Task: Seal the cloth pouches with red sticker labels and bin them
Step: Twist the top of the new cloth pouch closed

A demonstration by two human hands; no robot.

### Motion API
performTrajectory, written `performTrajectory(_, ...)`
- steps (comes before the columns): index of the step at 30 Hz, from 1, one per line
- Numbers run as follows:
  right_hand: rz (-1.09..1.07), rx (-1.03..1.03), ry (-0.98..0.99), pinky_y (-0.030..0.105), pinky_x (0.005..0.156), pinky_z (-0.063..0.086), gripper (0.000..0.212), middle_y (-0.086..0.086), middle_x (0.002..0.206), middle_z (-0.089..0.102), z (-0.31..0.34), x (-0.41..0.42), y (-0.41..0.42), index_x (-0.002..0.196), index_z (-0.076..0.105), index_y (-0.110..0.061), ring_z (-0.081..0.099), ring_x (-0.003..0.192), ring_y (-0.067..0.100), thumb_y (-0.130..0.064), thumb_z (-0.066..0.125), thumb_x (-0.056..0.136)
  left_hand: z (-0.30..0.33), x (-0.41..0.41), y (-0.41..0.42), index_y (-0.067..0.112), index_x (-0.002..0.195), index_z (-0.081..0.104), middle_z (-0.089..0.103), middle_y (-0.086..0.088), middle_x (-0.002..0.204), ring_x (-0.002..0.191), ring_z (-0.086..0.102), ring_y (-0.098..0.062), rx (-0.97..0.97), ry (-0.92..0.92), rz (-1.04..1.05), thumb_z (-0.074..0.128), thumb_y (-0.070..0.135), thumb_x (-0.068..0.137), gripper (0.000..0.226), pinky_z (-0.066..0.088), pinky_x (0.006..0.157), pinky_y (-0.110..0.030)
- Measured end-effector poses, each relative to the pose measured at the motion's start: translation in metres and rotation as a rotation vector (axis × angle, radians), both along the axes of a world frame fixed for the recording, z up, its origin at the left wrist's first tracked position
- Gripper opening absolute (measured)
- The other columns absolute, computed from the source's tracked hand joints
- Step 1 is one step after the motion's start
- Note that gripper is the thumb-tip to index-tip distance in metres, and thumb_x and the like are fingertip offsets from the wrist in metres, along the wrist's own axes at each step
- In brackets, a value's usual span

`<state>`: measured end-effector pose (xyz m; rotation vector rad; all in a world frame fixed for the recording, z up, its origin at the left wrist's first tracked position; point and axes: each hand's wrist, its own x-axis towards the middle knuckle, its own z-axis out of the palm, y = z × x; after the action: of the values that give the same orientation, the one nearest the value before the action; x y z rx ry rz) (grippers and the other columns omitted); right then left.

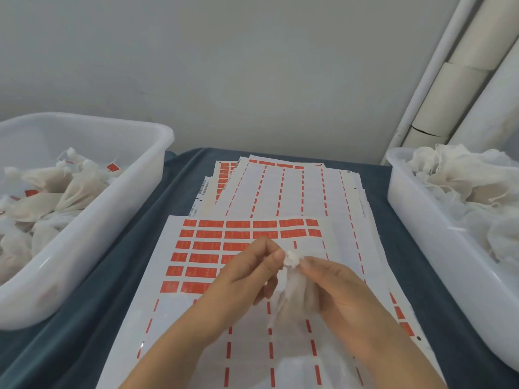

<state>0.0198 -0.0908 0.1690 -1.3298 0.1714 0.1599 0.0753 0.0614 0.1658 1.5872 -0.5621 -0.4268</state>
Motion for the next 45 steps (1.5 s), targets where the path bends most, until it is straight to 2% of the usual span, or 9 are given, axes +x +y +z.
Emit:
performTrajectory(3,0.115,0.308,0.028,0.029,0.078,0.053,0.04,0.002,0.107,0.069,0.003,-0.004,0.0,0.115,0.065,-0.02,0.067,0.095,0.015,-0.032,0.068,0.077,0.003,-0.002,0.0,0.028,0.082,0.053,0.057,0.014,0.066,0.057,0.051,-0.003,-0.014,-0.054,-0.03,0.041,0.052,0.075,0.027,0.043,0.056,-0.01)
performTrajectory(6,0.23,0.401,-0.018,0.028,0.076,0.052,0.028,0.002,0.096,0.07,0.008,-0.007,0.0,0.1,0.072,-0.017,0.068,0.087,0.014,-0.032,0.07,0.077,0.005,-0.007,-0.001,0.026,0.084,0.052,0.058,0.015,0.069,0.058,0.05,-0.001,-0.015,-0.127,-0.103,0.038,0.051,0.08,0.029,0.042,0.055,-0.013)
performTrajectory(12,0.039,0.494,0.054,0.04,0.068,0.053,0.05,0.021,0.108,0.058,0.004,-0.003,0.006,0.126,0.052,-0.002,0.059,0.092,0.036,-0.02,0.067,0.082,0.007,-0.006,-0.001,0.035,0.067,0.06,0.059,0.014,0.062,0.056,0.051,-0.005,-0.031,0.055,-0.089,0.048,0.051,0.075,0.022,0.043,0.056,-0.014)
performTrajectory(16,-0.018,0.548,0.08,0.037,0.063,0.055,0.038,0.017,0.094,0.065,0.007,-0.004,0.007,0.111,0.066,-0.005,0.066,0.079,0.028,-0.02,0.063,0.076,0.009,-0.005,-0.002,0.035,0.068,0.062,0.058,0.014,0.06,0.049,0.05,-0.004,-0.086,0.113,-0.101,0.052,0.044,0.077,0.016,0.042,0.051,-0.014)
performTrajectory(20,-0.031,0.459,0.035,0.033,0.066,0.055,0.032,0.009,0.095,0.069,0.008,-0.005,0.006,0.108,0.067,-0.01,0.069,0.082,0.019,-0.02,0.061,0.079,0.005,-0.007,-0.005,0.047,0.091,0.053,0.059,0.012,0.076,0.057,0.054,-0.007,-0.114,0.064,0.008,0.055,0.041,0.076,0.017,0.045,0.05,-0.016)
performTrajectory(26,-0.145,0.322,0.077,0.038,0.081,0.055,0.045,0.008,0.104,0.067,0.005,-0.002,0.005,0.115,0.063,-0.017,0.063,0.095,0.02,-0.026,0.066,0.071,0.001,-0.012,-0.006,0.05,0.088,0.048,0.052,0.019,0.091,0.077,0.053,-0.005,0.051,-0.614,0.296,0.057,0.045,0.08,0.013,0.048,0.056,-0.011)
performTrajectory(37,-0.118,0.137,0.036,0.043,0.097,0.047,0.022,0.008,0.107,0.066,0.007,-0.002,0.007,0.087,0.074,-0.027,0.059,0.108,0.025,-0.035,0.062,0.07,-0.001,-0.011,-0.007,0.046,0.066,0.054,0.059,0.032,0.079,0.075,0.055,0.003,0.168,-0.528,0.33,0.067,0.028,0.077,0.025,0.043,0.057,-0.005)
performTrajectory(39,-0.121,0.143,0.018,0.039,0.095,0.049,0.019,0.002,0.099,0.069,0.007,-0.002,0.006,0.083,0.075,-0.029,0.062,0.1,0.021,-0.035,0.061,0.07,0.002,-0.008,-0.006,0.036,0.064,0.062,0.061,0.019,0.07,0.063,0.056,-0.001,0.099,-0.288,0.271,0.068,0.019,0.081,0.024,0.044,0.051,-0.008)
performTrajectory(45,-0.022,0.141,0.012,0.022,0.074,0.053,0.037,0.0,0.094,0.068,0.005,-0.003,0.009,0.096,0.069,-0.014,0.064,0.085,0.008,-0.037,0.064,0.068,0.006,0.004,0.005,0.007,0.065,0.061,0.046,-0.003,0.063,0.048,0.039,-0.011,-0.6,0.957,-0.134,0.07,0.007,0.067,0.008,0.033,0.038,-0.017)
